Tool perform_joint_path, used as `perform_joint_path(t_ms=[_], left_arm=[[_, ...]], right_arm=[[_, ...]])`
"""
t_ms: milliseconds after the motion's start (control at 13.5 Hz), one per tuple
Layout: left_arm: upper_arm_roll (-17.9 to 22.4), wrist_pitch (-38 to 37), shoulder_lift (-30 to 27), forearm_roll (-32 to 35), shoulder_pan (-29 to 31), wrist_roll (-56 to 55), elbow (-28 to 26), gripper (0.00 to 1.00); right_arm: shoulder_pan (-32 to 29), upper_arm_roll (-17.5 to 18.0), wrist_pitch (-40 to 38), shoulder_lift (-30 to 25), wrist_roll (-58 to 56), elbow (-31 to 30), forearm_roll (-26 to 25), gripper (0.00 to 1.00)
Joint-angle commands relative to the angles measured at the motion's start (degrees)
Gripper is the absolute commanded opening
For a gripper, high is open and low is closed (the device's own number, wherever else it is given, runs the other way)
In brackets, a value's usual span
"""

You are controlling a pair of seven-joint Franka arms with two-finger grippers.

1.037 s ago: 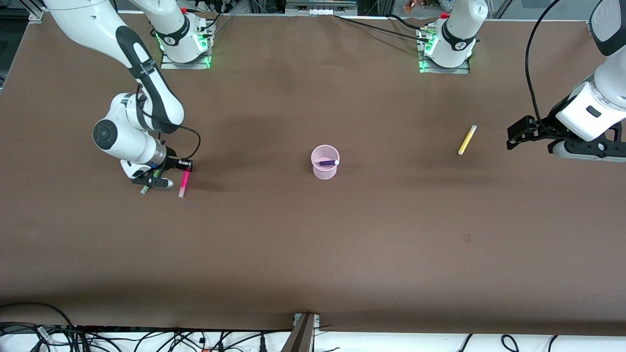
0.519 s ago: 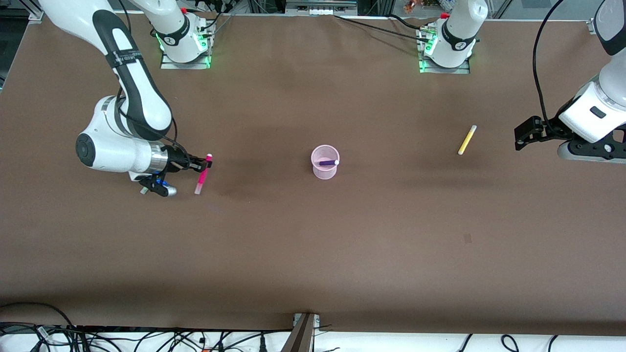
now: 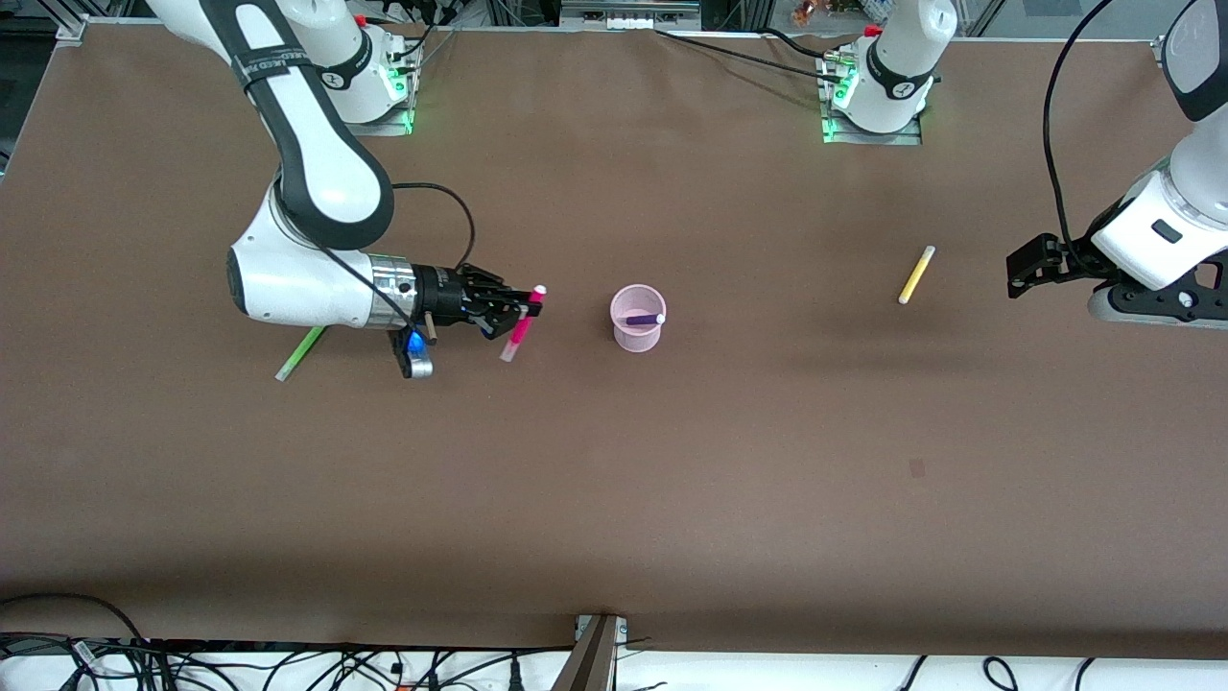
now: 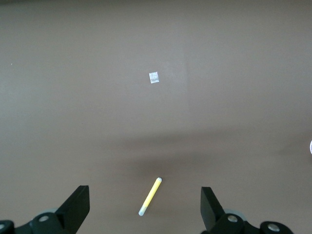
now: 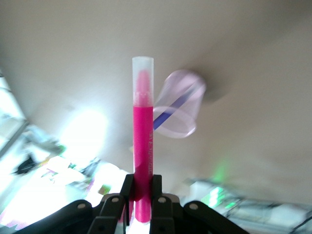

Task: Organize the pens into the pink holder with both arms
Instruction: 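Carry the pink marker with the right gripper above the pink cup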

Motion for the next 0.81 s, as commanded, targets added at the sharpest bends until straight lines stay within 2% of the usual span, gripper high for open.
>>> perform_joint_path(t_ms=[0,370,519,741], left_arm=[[0.0,-1.4,0.8,0.0,0.0,1.0,2.2,1.0],[0.0,-1.4,0.8,0.0,0.0,0.8,2.2,1.0],[0.0,-1.4,0.8,0.0,-0.1,0.8,2.2,1.0],[0.0,-1.5,0.8,-0.1,-0.1,0.8,2.2,1.0]], right_arm=[[4.2,-0.2,4.7,3.0,3.3,1.6,10.8,0.0],[14.1,-0.2,15.9,6.0,7.8,1.5,27.6,0.0],[16.1,-0.2,18.4,6.1,9.1,1.0,30.5,0.0],[17.5,-0.2,20.1,6.4,10.5,0.8,31.3,0.0]])
